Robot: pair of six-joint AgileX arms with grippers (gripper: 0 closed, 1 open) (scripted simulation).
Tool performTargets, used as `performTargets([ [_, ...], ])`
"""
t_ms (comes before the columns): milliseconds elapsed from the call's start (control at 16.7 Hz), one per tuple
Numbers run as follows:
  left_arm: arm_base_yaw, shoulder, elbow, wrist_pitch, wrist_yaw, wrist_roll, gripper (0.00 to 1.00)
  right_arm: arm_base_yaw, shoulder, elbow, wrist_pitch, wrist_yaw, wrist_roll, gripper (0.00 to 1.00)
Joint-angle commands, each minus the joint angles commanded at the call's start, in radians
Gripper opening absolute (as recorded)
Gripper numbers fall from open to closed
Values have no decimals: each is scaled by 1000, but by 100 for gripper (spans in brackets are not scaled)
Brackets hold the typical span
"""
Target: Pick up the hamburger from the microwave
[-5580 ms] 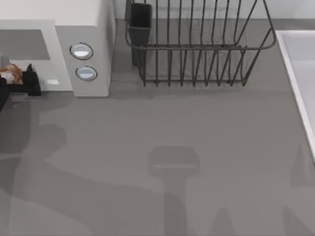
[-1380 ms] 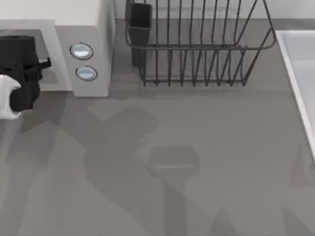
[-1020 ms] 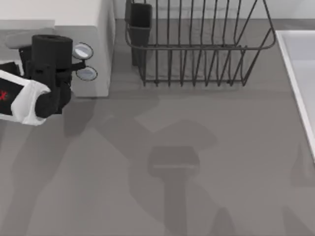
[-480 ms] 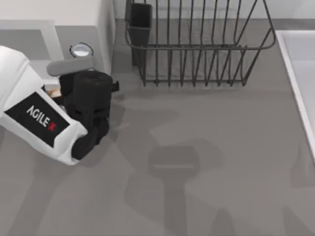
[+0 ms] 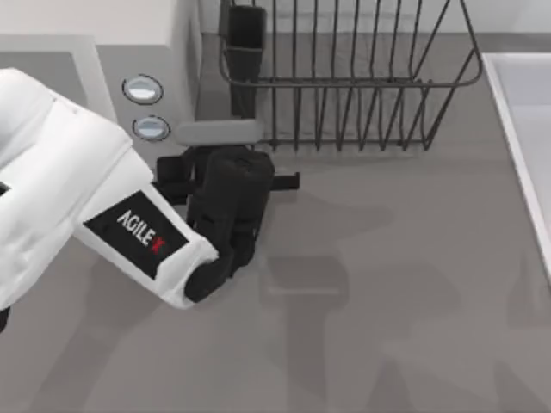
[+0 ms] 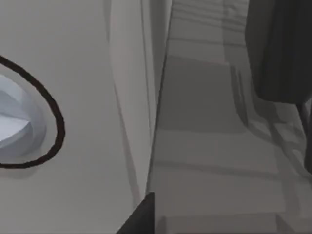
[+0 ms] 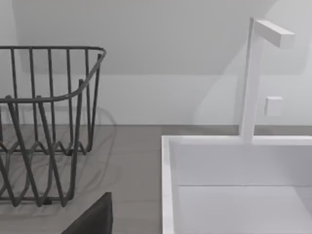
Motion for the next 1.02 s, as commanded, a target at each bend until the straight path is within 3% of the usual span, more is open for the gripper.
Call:
performTargets([
  [660,0,0,0,0,0,0,98,0,0,0,0,0,0,100],
  [1020,0,0,0,0,0,0,100,0,0,0,0,0,0,100],
])
